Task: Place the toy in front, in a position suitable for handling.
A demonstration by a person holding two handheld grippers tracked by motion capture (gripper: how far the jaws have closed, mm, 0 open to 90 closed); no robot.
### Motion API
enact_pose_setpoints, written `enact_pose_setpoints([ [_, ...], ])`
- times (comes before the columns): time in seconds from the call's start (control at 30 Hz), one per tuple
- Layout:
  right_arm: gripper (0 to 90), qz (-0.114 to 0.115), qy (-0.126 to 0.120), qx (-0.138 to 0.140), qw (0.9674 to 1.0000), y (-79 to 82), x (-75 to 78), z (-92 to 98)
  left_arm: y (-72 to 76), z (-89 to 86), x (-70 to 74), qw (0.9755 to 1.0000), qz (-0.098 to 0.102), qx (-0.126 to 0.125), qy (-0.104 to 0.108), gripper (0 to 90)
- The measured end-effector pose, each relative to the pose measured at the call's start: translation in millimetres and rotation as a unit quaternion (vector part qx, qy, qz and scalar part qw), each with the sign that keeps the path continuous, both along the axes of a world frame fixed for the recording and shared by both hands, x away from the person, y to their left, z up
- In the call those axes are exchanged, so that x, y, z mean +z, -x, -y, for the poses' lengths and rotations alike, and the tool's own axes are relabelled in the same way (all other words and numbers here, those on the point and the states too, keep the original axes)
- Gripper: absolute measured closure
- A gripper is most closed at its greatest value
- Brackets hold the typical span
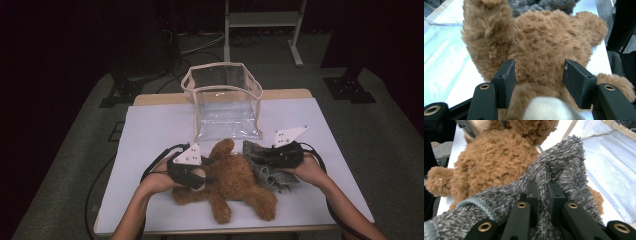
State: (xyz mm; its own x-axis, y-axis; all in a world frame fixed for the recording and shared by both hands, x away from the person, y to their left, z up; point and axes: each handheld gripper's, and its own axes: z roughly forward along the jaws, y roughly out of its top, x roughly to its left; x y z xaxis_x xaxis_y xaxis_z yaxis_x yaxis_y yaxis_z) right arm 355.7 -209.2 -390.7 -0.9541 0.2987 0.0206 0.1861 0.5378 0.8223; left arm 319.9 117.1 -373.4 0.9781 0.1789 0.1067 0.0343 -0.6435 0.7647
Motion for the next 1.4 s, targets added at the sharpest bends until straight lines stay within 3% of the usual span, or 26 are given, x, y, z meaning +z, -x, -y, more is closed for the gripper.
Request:
enact_pose_setpoints([
  [0.07,81.2,0.002,0.003,0.003,1.0,2.2,0.3,0.4,0.9,6.8,-5.2,0.9996,-0.002,-0.008,-0.026,43.7],
  [0.13,81.2,0.005,0.008,0.005,0.9999,3.3,2.7,1.4,2.4,10.5,-10.2,0.9992,-0.001,-0.01,-0.038,42.8],
  [0.27,81.1,0.025,0.006,0.004,0.9997,2.4,17.6,2.1,3.5,8.3,-10.1,0.9994,-0.006,-0.011,-0.031,43.2],
  [0.47,81.1,0.043,0.004,0.014,0.999,-4.7,33.6,-17.0,6.4,7.6,-10.9,0.9992,-0.003,-0.018,-0.035,43.2],
  [0.63,81.1,0.03,0.01,0.012,0.9994,-11.3,22.1,-17.7,6.9,6.7,-11.3,0.9992,0.0,-0.02,-0.036,42.9],
  [0.77,81.1,0.002,-0.002,-0.017,0.9998,-13.1,2.3,6.0,7.0,8.1,-11.5,0.9992,-0.001,-0.02,-0.036,42.8],
  [0.9,81.1,0.006,0.001,-0.034,0.9994,-10.5,3.6,21.7,7.0,9.3,-11.4,0.9991,-0.002,-0.02,-0.037,42.9],
  [1.07,81.1,0.026,-0.003,-0.02,0.9994,-11.5,25.7,9.1,7.2,9.5,-11.1,0.9989,0.001,-0.023,-0.04,42.9],
  [1.17,81.0,0.036,0.004,-0.007,0.9993,-15.8,30.1,-6.3,8.5,8.4,-11.5,0.999,0.0,-0.025,-0.039,42.8],
  [1.27,81.1,0.03,0.015,0.001,0.9994,-21.5,24.0,-16.6,8.7,7.3,-11.6,0.9989,0.001,-0.026,-0.038,42.6],
  [1.4,81.1,0.003,0.013,-0.019,0.9997,-26.0,6.7,-3.8,9.2,8.2,-11.6,0.9991,0.002,-0.024,-0.036,42.2],
])
